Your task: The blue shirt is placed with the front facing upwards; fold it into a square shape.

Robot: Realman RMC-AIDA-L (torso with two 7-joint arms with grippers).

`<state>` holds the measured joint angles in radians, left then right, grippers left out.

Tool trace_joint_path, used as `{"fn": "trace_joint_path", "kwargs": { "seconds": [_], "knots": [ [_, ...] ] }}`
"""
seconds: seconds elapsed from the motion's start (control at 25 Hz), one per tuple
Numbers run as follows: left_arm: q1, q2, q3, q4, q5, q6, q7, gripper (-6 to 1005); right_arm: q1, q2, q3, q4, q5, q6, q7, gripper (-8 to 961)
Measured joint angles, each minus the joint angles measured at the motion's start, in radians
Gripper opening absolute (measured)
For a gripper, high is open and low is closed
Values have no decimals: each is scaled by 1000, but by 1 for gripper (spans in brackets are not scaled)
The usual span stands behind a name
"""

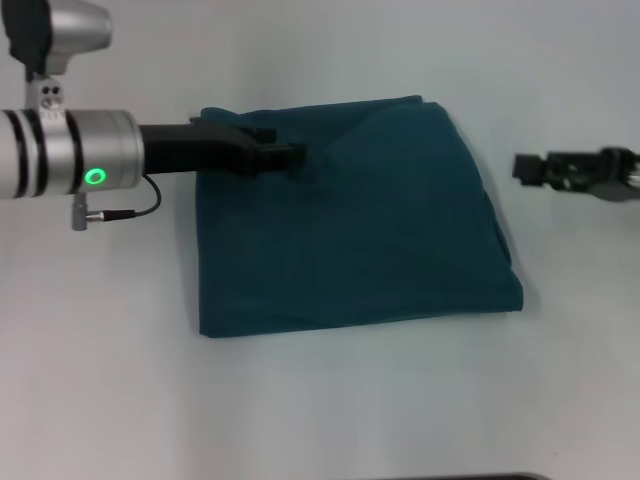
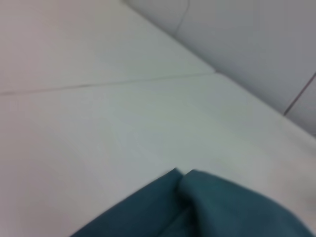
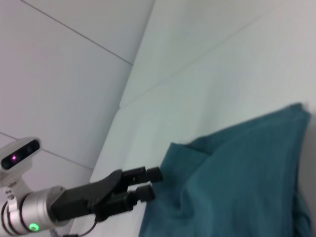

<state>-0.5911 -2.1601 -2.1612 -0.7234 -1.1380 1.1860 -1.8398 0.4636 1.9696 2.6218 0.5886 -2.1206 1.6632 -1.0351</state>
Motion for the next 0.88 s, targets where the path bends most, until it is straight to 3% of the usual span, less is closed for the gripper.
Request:
{"fn": "trace_joint_path", "kwargs": {
  "seconds": [0.28,0.72,0.88],
  "knots": [
    [42,1,-54,-42,-9,29,-1,536,95,42,-17,-37,-6,-105,-31,466],
    [54,2,-69,-36,-10,27,0,536,169,85,-145,-139,-7,-326,-121,67],
    [60,2,-69,-35,-7,28,0,535,166,92,-179,-143,-7,-396,-119,34]
  ]
}}
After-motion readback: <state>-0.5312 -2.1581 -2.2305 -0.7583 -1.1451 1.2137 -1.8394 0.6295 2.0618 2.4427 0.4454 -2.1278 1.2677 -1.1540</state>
